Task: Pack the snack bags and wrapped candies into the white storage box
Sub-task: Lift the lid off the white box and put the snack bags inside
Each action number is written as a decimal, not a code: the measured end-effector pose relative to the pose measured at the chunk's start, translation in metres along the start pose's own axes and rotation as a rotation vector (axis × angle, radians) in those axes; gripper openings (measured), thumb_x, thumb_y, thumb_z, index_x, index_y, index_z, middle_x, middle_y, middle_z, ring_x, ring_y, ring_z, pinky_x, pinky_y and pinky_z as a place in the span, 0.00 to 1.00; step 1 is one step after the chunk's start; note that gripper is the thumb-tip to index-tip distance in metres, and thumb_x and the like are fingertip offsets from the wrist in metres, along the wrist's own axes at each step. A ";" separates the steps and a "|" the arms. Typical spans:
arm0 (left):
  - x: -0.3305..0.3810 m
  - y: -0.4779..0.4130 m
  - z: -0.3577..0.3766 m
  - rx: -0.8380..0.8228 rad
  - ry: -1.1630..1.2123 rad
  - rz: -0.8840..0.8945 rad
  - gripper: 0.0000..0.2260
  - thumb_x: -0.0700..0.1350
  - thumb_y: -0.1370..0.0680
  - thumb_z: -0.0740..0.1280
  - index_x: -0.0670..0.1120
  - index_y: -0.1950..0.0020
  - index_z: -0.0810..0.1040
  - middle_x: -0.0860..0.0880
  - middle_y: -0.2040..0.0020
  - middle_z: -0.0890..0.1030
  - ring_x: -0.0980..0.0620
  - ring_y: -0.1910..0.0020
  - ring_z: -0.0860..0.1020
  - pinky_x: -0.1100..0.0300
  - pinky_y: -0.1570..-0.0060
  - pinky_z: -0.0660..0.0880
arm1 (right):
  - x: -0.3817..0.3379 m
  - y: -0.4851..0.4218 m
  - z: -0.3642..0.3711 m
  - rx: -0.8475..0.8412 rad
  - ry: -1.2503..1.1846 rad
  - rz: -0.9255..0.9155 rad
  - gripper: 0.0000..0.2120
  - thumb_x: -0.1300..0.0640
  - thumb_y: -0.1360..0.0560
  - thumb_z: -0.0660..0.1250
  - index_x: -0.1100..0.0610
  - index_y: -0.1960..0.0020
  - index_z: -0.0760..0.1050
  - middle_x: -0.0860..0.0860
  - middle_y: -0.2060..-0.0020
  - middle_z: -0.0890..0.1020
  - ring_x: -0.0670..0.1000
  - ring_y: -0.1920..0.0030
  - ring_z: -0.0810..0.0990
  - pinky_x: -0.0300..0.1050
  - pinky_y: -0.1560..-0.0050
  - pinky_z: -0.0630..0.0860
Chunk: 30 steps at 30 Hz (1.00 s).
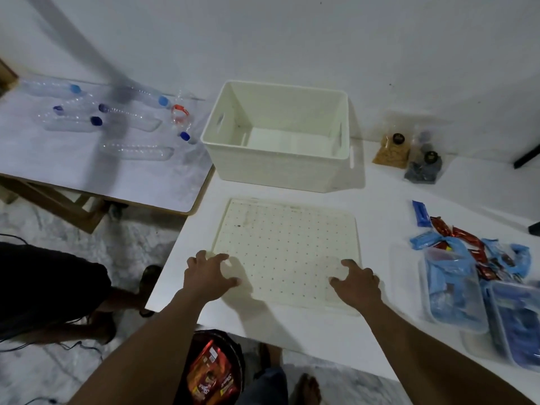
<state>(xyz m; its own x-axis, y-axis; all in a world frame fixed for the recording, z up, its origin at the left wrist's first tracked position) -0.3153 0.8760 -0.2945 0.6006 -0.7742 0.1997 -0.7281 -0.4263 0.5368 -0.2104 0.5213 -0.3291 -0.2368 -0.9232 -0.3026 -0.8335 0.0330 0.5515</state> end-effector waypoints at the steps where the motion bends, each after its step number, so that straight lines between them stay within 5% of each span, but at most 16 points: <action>1: 0.002 -0.006 0.001 -0.030 -0.021 0.011 0.35 0.65 0.30 0.72 0.58 0.25 0.68 0.43 0.25 0.63 0.39 0.27 0.62 0.46 0.31 0.65 | -0.002 -0.003 0.003 -0.032 0.035 0.018 0.29 0.40 0.25 0.66 0.46 0.27 0.66 0.59 0.35 0.71 0.61 0.31 0.67 0.54 0.33 0.68; 11: 0.095 -0.061 -0.029 -0.192 0.110 0.256 0.25 0.56 0.26 0.73 0.51 0.31 0.74 0.47 0.33 0.77 0.47 0.35 0.76 0.54 0.37 0.74 | -0.039 -0.031 -0.044 0.011 -0.017 -0.033 0.24 0.42 0.25 0.67 0.48 0.32 0.71 0.55 0.35 0.69 0.58 0.32 0.69 0.52 0.34 0.71; 16: 0.212 -0.064 -0.048 -0.220 0.163 0.485 0.19 0.55 0.24 0.72 0.53 0.34 0.77 0.49 0.37 0.79 0.51 0.41 0.78 0.62 0.42 0.72 | -0.026 -0.054 -0.130 0.137 -0.233 -0.065 0.18 0.46 0.25 0.70 0.49 0.37 0.76 0.54 0.36 0.75 0.52 0.47 0.78 0.43 0.45 0.75; 19: 0.286 -0.056 -0.054 -0.240 0.194 0.624 0.19 0.54 0.24 0.72 0.53 0.34 0.78 0.49 0.36 0.77 0.50 0.39 0.78 0.62 0.40 0.71 | -0.006 -0.066 -0.184 0.243 -0.347 -0.067 0.15 0.50 0.24 0.70 0.52 0.39 0.78 0.52 0.40 0.78 0.48 0.53 0.76 0.39 0.52 0.70; 25: 0.389 -0.072 -0.059 -0.230 0.242 0.704 0.22 0.56 0.26 0.74 0.53 0.33 0.78 0.49 0.29 0.74 0.49 0.31 0.73 0.58 0.33 0.68 | 0.047 -0.110 -0.263 0.352 -0.443 -0.020 0.11 0.53 0.24 0.71 0.52 0.42 0.80 0.52 0.39 0.80 0.51 0.43 0.77 0.40 0.46 0.68; 30: 0.446 -0.121 -0.058 -0.182 0.336 0.624 0.21 0.53 0.27 0.76 0.53 0.35 0.79 0.48 0.30 0.75 0.48 0.33 0.75 0.61 0.39 0.70 | 0.076 -0.172 -0.300 0.322 -0.474 -0.029 0.12 0.52 0.24 0.71 0.49 0.41 0.79 0.50 0.35 0.78 0.51 0.41 0.76 0.45 0.38 0.72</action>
<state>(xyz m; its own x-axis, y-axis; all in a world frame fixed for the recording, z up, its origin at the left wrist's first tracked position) 0.0596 0.6095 -0.2231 0.1821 -0.6500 0.7378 -0.9189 0.1545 0.3630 0.0649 0.3309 -0.2140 -0.3478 -0.6550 -0.6708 -0.9354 0.1939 0.2957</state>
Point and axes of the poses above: each hand's wrist, its own y-axis away from the middle knuckle, its own z-axis out of the palm, x = y × z, the point moved 9 cm from there along -y, towards the middle knuckle
